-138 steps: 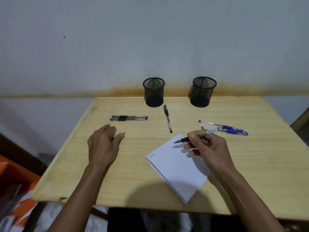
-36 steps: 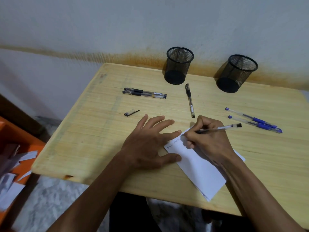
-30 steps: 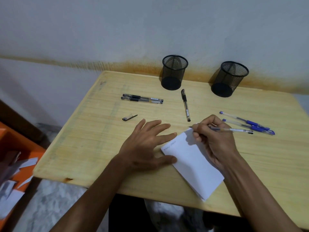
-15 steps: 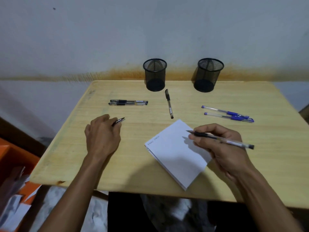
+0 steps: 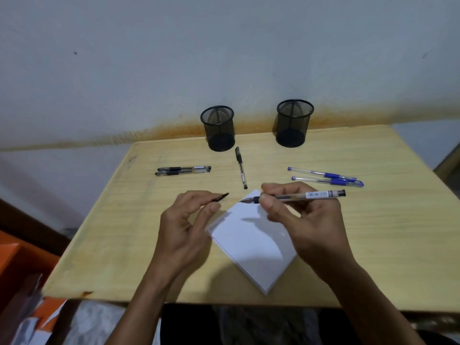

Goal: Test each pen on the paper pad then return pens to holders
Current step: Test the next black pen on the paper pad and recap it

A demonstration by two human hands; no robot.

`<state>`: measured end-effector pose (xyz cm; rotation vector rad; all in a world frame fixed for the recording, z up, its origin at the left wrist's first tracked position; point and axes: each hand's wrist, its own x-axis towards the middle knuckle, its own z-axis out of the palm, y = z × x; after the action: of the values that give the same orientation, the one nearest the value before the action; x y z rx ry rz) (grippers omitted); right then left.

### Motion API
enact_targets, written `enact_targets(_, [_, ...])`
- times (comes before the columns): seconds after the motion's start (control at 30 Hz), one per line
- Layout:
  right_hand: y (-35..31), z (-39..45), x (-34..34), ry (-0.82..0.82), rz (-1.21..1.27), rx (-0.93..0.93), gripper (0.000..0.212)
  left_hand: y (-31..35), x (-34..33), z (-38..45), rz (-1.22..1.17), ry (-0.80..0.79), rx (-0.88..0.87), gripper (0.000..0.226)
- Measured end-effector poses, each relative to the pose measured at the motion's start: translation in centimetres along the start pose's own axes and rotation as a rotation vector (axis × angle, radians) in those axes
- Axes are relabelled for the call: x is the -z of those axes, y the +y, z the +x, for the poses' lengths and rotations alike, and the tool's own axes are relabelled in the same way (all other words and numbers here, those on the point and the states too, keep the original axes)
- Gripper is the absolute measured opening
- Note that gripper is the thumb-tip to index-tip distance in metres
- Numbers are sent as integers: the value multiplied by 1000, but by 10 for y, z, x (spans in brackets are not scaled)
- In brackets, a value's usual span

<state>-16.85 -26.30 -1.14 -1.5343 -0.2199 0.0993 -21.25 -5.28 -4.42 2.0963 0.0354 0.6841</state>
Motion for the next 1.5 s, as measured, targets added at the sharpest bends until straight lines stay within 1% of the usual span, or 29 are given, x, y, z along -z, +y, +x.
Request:
enact_targets(0.07, [-4, 0, 1, -10, -64, 67, 12, 4, -5, -2, -51, -31, -30, 17])
enact_targets(0.13, [-5, 0, 3, 0, -77, 98, 15, 8, -9, -5, -80, -53, -47, 17])
enact_targets(0.2, [-4, -2, 5, 8, -64, 99, 20, 10, -13, -8, -103, -79, -66, 18])
enact_targets(0.43, [-2, -8, 6, -15, -97, 80, 23, 13, -13, -10, -105, -114, -103, 18])
enact_targets(0.5, [-5, -8, 8, -1, -97, 91, 22, 14, -10, -9, -112, -98, -99, 18])
enact_targets(0.57, [-6, -7, 10, 13, -86, 103, 15, 14, -7, -8, -108, -87, -102, 18])
enact_targets(0.63, [-7, -6, 9, 10, -104, 103, 11, 15, -5, -8, -91, -101, -118, 18])
enact_targets(0.73, [-6, -5, 2, -11, -153, 101, 14, 18, -7, -8, -59, -138, -153, 19])
enact_targets(0.8, [-4, -6, -1, -27, -176, 107, 22, 20, -8, -8, -40, -143, -171, 20])
enact_targets(1.03, [8, -7, -3, 0, -57, 139, 21, 24, -13, -8, 38, -92, -227, 20])
enact_targets(1.17, [8, -8, 5, -60, -59, 131, 24, 20, -9, -5, 99, -143, -260, 20])
enact_targets(1.23, [1, -7, 14, -48, 38, 117, 22, 17, -5, -1, 159, -173, -268, 20])
enact_targets(1.27, [-4, -6, 18, -32, 51, 142, 20, 15, -2, 1, 177, -187, -259, 21])
enact_targets(1.3, [-5, -4, 23, -16, -17, 215, 18, 13, 1, 3, 186, -204, -245, 22])
enact_targets(1.33, [-5, -1, 26, -4, -174, 322, 16, 12, 5, 5, 192, -224, -234, 23])
enact_targets(1.43, [1, 7, 23, 0, -761, 689, 12, 8, 12, 13, 217, -289, -220, 26])
enact_targets(1.5, [0, 11, 17, -12, -1041, 813, 12, 10, 16, 22, 253, -325, -217, 29])
